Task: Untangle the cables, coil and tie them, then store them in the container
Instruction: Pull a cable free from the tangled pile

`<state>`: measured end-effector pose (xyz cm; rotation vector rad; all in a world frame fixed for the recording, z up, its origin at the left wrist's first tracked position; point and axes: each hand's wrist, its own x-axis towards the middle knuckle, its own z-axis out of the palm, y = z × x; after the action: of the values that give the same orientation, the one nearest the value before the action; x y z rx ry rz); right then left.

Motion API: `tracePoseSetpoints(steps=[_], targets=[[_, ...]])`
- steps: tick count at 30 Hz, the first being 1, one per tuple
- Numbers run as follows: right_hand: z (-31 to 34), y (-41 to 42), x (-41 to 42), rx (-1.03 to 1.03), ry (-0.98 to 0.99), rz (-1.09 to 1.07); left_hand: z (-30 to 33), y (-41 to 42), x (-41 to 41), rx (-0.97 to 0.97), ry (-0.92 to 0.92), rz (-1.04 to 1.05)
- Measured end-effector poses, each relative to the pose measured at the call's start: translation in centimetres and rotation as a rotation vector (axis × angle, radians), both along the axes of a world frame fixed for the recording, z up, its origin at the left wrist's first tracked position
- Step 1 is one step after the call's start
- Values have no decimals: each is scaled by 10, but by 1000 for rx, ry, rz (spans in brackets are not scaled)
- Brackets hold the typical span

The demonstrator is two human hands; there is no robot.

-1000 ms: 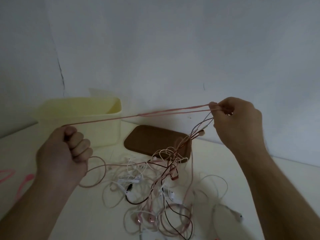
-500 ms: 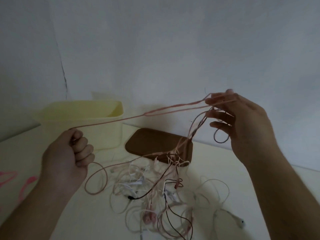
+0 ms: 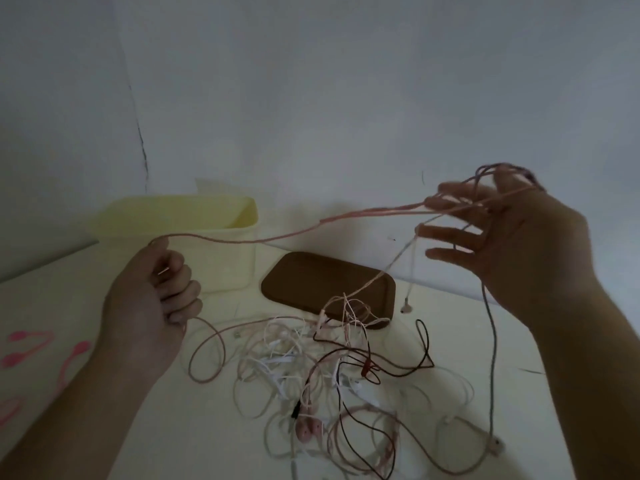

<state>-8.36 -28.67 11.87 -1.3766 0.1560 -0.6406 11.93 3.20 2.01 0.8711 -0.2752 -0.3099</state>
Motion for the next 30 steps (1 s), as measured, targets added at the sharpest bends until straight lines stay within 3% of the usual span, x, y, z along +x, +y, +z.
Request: tracePoseSetpoints(steps=[3,7,11,13,15,18,21,26,30], targets=[[-2,1,-3,-178,254,-25,2,0,-1,24,-29,6],[-3,-7,-5,-566,584,-191,2,-1,-5,60,-81,1],[-8,-3,-7,-1071,1164,5,7,-11,-18,230,-238,64],[-1,9,-17,-1271,1213,85,7,-16,-27,320,-327,80],[-1,45,12,-1348,1070,143,4,-22,-38,424,-451,57],[-46,91,58,-1150,628,381,-4,-30,-51,564,-640,36],[-54,135,56,-1035,533,419,-9,-33,-55,562,-734,-58],[-18,101,22,-759,436,124,3,-16,-37,614,-604,92],[-7,46,16,-86,152,-89,9,-7,-24,416,-426,39]])
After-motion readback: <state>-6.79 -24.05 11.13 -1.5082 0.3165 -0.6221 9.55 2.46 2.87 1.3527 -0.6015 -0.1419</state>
